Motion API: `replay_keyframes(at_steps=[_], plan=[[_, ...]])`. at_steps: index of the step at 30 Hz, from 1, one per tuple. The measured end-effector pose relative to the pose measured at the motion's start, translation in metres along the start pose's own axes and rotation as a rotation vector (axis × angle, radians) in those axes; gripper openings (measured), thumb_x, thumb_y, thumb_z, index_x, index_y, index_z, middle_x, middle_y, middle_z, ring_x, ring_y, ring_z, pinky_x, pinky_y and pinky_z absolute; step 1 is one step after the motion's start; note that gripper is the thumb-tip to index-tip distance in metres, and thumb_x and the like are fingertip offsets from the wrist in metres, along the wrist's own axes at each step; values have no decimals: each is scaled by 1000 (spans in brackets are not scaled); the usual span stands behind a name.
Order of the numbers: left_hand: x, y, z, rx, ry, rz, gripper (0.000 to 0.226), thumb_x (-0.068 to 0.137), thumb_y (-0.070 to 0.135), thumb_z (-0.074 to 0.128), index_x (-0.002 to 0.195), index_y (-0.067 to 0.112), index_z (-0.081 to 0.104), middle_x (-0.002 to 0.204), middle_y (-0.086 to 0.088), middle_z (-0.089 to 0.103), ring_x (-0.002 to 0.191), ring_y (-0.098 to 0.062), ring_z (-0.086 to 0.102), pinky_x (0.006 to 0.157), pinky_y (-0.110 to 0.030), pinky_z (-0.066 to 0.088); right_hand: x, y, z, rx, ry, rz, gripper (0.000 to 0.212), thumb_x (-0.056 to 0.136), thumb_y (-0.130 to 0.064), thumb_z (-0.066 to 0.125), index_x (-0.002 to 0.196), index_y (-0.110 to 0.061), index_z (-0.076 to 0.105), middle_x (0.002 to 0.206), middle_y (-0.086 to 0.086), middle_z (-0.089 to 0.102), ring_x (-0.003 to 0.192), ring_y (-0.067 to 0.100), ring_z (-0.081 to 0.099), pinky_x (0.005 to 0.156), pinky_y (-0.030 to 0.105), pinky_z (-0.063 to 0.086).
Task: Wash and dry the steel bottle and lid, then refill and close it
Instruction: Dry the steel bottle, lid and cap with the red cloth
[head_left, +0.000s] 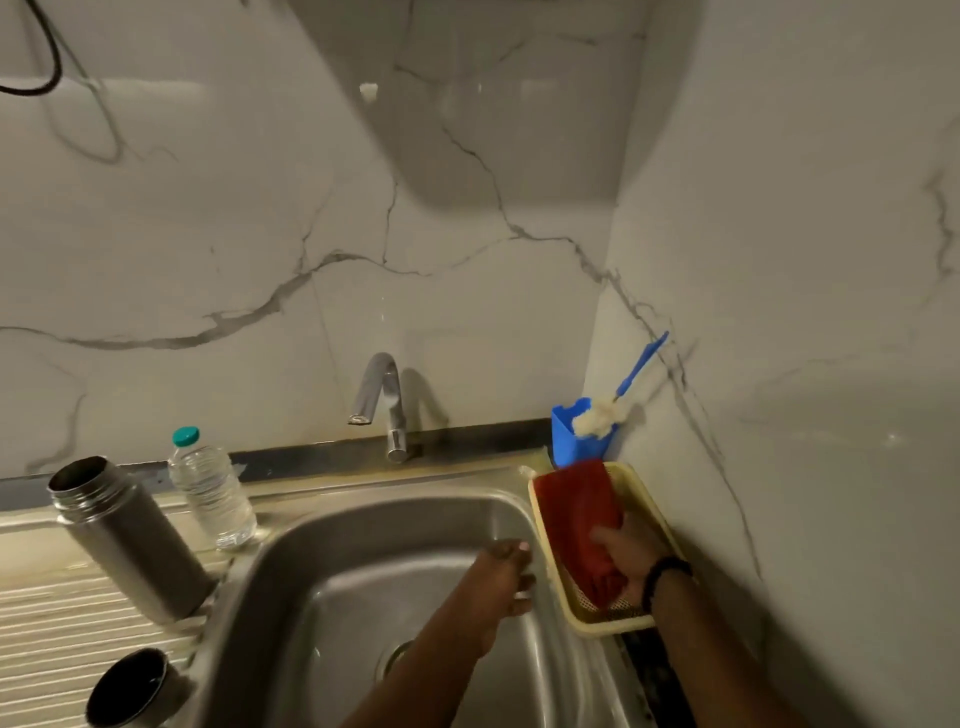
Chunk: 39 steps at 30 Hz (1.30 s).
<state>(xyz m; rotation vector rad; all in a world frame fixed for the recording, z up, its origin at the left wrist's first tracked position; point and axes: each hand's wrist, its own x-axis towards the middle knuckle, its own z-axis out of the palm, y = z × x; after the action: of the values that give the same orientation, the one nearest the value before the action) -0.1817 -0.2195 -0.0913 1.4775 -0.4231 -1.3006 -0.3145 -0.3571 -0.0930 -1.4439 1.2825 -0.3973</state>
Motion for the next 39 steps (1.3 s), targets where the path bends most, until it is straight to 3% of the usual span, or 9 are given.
replay_keyframes(at_steps=[5,10,13,20,24,28,30,32,39], plan=[[2,-5,26,47,-58,36,11,99,13,56,101,12,67,91,-4,73,85,-15,69,77,-28,56,-8,-12,-6,-352,96,12,55,89,-10,65,139,-3,42,132,18,54,120,33,54,92,33,43],[11,-6,19,83,-49,70,7,95,8,61,94,10,68,89,-8,70,85,-20,64,79,-31,55,-10,-16,12,-674,308,-35,34,98,-37,51,124,-15,52,113,3,61,95,17,60,89,30,53],[15,-6,16,95,-32,58,8,95,10,63,101,6,66,86,-7,66,78,-16,60,71,-25,53,-10,-17,13,-845,422,-78,35,101,-37,37,131,-19,43,129,6,51,112,19,56,93,33,50],[15,-2,-9,169,184,152,13,89,-3,59,87,10,59,78,-4,67,68,-13,61,60,-21,51,-23,-39,41,-954,527,-354,34,97,-36,51,127,-19,45,120,2,56,105,14,57,89,28,52],[8,-7,-48,399,423,285,29,80,4,72,67,19,51,61,5,57,58,-12,52,57,-30,48,-40,-47,90,-657,307,-553,11,93,-24,58,101,-21,51,90,-10,54,79,5,53,65,15,41],[-7,-14,-91,561,525,313,22,83,5,69,73,21,56,69,4,63,68,-16,61,64,-27,50,-51,-30,143,-580,-103,-499,24,89,-15,57,107,-30,49,113,-1,59,107,9,56,92,33,50],[-14,-18,-111,730,576,314,21,88,12,66,106,21,63,111,0,68,106,-19,63,86,-22,46,-50,-16,163,-783,-430,-458,84,87,-23,63,150,-40,9,162,11,-8,147,25,-4,116,57,22],[-22,-24,-131,903,616,279,48,92,19,63,138,18,49,151,-4,44,138,-21,43,109,-27,34,-52,-10,178,-1044,-586,-459,104,88,-35,64,149,-38,-20,146,1,-45,136,25,-35,114,64,0],[-55,-24,-187,993,793,406,31,88,2,56,110,22,66,110,-3,69,100,-22,66,79,-30,50,-54,-20,209,-940,-505,-525,50,94,-27,50,143,-19,40,143,6,48,131,24,45,107,32,38]])
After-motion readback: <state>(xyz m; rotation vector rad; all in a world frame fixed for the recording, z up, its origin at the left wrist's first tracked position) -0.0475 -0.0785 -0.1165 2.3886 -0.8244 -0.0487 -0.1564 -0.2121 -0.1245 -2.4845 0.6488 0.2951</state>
